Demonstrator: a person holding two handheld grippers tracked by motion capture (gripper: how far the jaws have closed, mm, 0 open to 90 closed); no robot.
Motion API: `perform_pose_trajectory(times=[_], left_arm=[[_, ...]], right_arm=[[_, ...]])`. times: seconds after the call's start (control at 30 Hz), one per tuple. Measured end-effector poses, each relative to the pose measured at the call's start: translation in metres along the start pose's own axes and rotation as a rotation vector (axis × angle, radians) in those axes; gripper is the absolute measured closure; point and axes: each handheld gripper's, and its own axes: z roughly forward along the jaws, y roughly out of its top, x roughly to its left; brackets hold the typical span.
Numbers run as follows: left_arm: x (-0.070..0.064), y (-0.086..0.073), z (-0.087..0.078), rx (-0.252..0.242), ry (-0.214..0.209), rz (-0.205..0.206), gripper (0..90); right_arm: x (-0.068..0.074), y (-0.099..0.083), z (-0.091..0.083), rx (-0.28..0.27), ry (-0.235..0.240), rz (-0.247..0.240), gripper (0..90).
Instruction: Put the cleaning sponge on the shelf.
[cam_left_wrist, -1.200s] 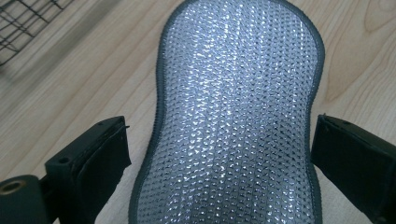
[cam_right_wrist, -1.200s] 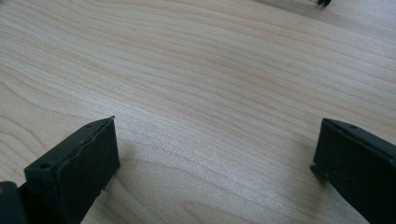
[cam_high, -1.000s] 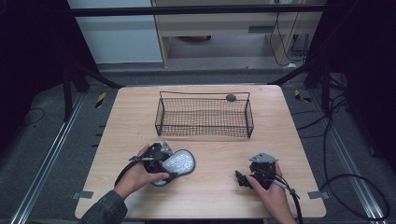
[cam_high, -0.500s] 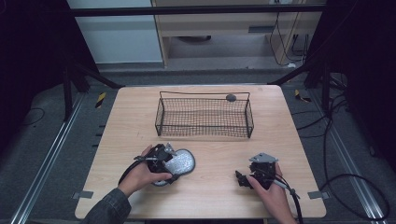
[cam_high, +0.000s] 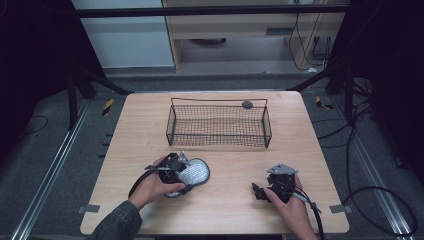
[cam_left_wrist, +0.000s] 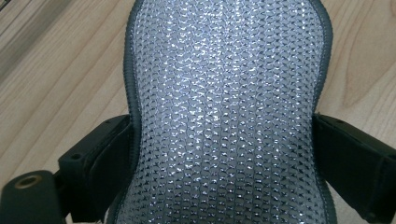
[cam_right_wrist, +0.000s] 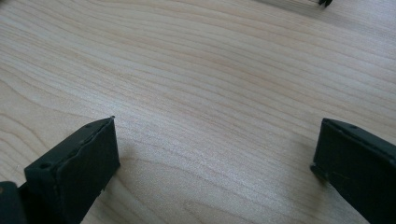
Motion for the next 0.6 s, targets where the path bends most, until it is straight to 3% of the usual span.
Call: perform_pose_trajectory(times=[0.6], left_arm=[[0.002,0.018,-0.035,-0.053,0.071,0.072,9.3]], right_arm=[[0.0,0.0,0.0,0.0,0.0,0.0,0.4]])
